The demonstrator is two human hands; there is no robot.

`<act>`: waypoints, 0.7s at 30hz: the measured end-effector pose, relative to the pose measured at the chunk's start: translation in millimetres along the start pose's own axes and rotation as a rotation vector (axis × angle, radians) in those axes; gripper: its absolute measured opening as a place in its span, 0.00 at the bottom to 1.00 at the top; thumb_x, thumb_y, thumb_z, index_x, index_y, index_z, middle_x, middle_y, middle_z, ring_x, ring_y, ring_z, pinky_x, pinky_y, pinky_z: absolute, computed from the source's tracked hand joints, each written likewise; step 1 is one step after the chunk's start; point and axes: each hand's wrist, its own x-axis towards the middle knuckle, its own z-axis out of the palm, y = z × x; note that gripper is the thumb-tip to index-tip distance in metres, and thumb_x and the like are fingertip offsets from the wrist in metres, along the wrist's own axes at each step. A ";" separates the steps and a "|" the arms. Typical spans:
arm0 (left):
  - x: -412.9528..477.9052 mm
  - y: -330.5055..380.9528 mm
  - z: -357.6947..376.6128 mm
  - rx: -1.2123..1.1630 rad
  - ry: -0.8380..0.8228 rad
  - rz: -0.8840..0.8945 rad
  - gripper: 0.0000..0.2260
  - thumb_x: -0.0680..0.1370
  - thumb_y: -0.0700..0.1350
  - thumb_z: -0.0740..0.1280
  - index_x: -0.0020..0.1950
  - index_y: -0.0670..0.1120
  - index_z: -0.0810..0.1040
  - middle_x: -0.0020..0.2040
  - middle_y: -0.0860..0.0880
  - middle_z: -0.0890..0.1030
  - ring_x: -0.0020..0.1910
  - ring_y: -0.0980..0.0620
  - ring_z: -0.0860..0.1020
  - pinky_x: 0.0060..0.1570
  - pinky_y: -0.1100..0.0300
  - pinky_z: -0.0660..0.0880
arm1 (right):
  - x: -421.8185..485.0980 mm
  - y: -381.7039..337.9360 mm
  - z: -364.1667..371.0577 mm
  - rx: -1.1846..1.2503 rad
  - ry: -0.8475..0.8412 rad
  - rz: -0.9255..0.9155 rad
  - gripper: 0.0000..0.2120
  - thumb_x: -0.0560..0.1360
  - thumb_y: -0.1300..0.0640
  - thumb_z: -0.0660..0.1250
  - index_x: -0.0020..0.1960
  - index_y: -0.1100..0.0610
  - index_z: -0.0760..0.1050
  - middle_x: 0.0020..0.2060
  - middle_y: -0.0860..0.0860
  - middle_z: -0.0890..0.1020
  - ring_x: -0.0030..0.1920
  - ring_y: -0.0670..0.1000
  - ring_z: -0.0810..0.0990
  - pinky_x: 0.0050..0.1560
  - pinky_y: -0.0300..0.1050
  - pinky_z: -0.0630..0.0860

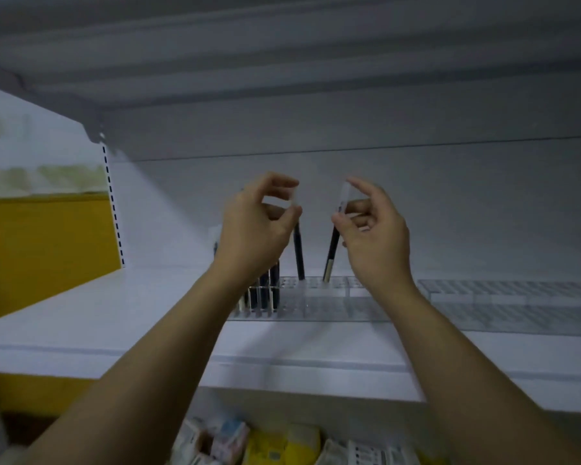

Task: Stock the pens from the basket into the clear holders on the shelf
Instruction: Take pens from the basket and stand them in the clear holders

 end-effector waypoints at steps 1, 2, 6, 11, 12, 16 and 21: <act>7.6 -3.4 0.1 0.021 -0.004 0.011 0.11 0.76 0.44 0.70 0.58 0.52 0.75 0.51 0.57 0.77 0.40 0.66 0.78 0.38 0.77 0.74 | 8.9 3.5 4.2 -0.001 0.006 -0.009 0.22 0.75 0.61 0.70 0.66 0.49 0.72 0.41 0.42 0.77 0.40 0.44 0.79 0.45 0.40 0.80; 14.8 -7.2 0.6 0.046 -0.010 0.019 0.11 0.76 0.44 0.70 0.58 0.52 0.75 0.52 0.57 0.77 0.41 0.65 0.78 0.38 0.76 0.75 | 16.8 7.2 8.7 -0.001 0.008 -0.015 0.21 0.75 0.61 0.70 0.66 0.50 0.72 0.41 0.42 0.77 0.39 0.44 0.79 0.44 0.37 0.80; 33.5 -25.0 4.6 0.144 -0.058 0.019 0.11 0.76 0.45 0.70 0.57 0.52 0.76 0.52 0.55 0.79 0.42 0.63 0.80 0.41 0.70 0.77 | 38.5 23.9 29.4 0.015 -0.024 -0.002 0.21 0.75 0.60 0.71 0.66 0.49 0.72 0.40 0.44 0.77 0.36 0.43 0.78 0.43 0.40 0.81; 41.5 -41.5 6.4 0.190 -0.121 -0.009 0.10 0.76 0.45 0.70 0.56 0.52 0.77 0.48 0.56 0.79 0.42 0.61 0.80 0.40 0.66 0.79 | 43.4 43.0 48.0 0.006 -0.095 0.023 0.21 0.74 0.60 0.71 0.64 0.49 0.72 0.40 0.45 0.78 0.35 0.43 0.78 0.42 0.39 0.79; 43.1 -42.9 6.5 0.198 -0.124 -0.007 0.10 0.76 0.45 0.70 0.56 0.52 0.77 0.47 0.57 0.79 0.43 0.61 0.80 0.42 0.66 0.78 | 42.6 46.4 48.7 0.000 -0.099 0.031 0.21 0.74 0.61 0.71 0.64 0.49 0.72 0.40 0.45 0.78 0.34 0.42 0.77 0.42 0.39 0.79; 50.4 -48.9 8.1 0.207 -0.131 -0.033 0.10 0.76 0.45 0.70 0.56 0.52 0.76 0.45 0.57 0.79 0.43 0.62 0.79 0.42 0.68 0.76 | 38.6 56.3 48.6 -0.011 -0.129 0.072 0.21 0.74 0.60 0.71 0.64 0.48 0.73 0.41 0.45 0.79 0.37 0.46 0.79 0.45 0.46 0.82; 57.1 -54.6 10.3 0.213 -0.118 -0.067 0.10 0.74 0.45 0.72 0.54 0.51 0.76 0.45 0.56 0.79 0.42 0.60 0.79 0.41 0.66 0.76 | 34.2 57.8 49.2 -0.002 -0.119 0.027 0.21 0.74 0.60 0.72 0.65 0.49 0.73 0.40 0.43 0.77 0.35 0.42 0.77 0.42 0.35 0.79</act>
